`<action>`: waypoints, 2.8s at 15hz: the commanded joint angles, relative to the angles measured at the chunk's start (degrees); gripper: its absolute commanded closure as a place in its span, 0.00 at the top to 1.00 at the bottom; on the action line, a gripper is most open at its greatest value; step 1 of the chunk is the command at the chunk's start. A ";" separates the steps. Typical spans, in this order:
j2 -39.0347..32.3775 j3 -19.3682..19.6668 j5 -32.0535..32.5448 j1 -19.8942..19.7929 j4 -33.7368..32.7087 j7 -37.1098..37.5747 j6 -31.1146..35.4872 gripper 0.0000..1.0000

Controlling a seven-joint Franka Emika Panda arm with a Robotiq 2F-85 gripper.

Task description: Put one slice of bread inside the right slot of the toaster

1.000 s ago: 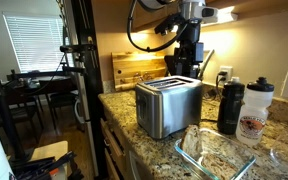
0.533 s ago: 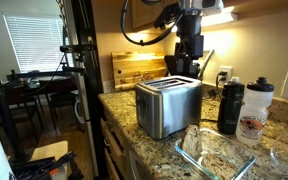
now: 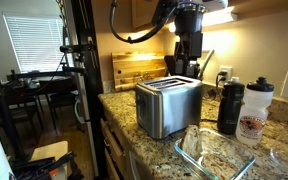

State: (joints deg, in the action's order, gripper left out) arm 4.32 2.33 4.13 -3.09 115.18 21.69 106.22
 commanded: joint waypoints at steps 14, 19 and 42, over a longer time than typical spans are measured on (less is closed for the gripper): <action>-6.05 4.43 -1.53 -3.46 -0.43 -4.03 0.39 1.00; -6.74 4.45 -2.06 -3.45 -0.82 -6.92 -0.08 1.00; -11.14 4.57 -5.33 -3.65 -0.15 -17.05 -4.35 1.00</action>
State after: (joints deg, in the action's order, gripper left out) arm -6.92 6.76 -1.00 -6.28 114.83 6.88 103.33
